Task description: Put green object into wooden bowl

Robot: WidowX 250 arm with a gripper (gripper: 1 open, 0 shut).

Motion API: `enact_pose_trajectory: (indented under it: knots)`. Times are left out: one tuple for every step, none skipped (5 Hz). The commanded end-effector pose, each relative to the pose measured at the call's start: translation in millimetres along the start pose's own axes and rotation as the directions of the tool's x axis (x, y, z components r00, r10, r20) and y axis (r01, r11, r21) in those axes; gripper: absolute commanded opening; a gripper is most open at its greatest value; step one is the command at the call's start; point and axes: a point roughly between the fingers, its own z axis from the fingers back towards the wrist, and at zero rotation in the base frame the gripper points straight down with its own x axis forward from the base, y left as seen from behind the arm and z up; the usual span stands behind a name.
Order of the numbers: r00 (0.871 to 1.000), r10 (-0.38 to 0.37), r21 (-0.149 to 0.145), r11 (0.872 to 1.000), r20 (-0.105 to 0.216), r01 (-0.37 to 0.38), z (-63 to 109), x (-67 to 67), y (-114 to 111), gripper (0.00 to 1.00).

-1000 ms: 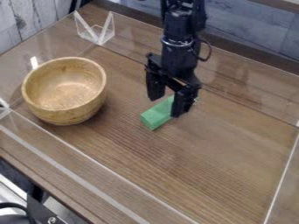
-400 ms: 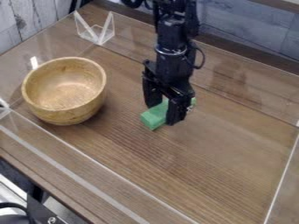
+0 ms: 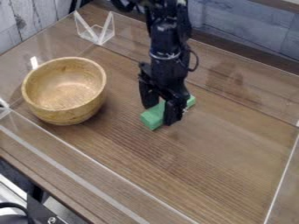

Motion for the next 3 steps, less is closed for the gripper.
enact_pose_trajectory:
  knots:
    - [0.999, 0.016, 0.01, 1.0, 0.04, -0.016, 6.3, 7.5, 8, 1.0]
    - [0.998, 0.03, 0.0, 1.0, 0.054, -0.03, 10.4, 11.5, 12, 1.0]
    - [0.998, 0.011, -0.004, 1.0, 0.059, -0.011, 12.2, 19.2, 11, 1.0]
